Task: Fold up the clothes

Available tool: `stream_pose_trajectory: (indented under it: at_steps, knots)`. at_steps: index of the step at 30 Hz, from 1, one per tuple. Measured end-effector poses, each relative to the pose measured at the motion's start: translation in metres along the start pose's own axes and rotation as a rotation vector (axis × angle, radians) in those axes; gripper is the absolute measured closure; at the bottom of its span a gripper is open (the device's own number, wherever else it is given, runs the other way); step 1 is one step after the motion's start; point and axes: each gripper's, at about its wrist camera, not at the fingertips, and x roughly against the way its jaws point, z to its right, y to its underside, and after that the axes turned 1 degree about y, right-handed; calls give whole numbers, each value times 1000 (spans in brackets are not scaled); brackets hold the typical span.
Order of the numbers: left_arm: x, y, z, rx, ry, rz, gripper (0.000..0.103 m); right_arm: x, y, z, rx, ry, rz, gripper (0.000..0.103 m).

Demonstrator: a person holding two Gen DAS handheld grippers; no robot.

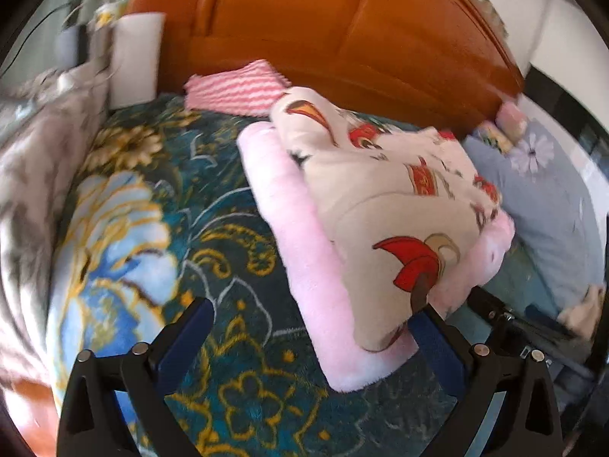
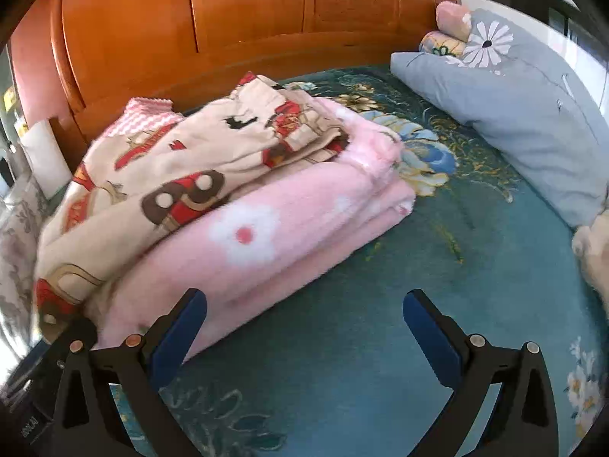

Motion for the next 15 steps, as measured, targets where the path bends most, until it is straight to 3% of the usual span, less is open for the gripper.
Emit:
stream_pose_trajectory:
  at_steps: [6,11,15]
  knots:
    - [-2,6,10,-57,-11,66,0,-4,2,-2,38,32,8,0]
    - [-9,12,20,-95,-40,45,0,-7,4,-4,71,59,15,0]
    - [-17,15,13,-27,2,-3,0,-10,5,-6,96,81,20,0]
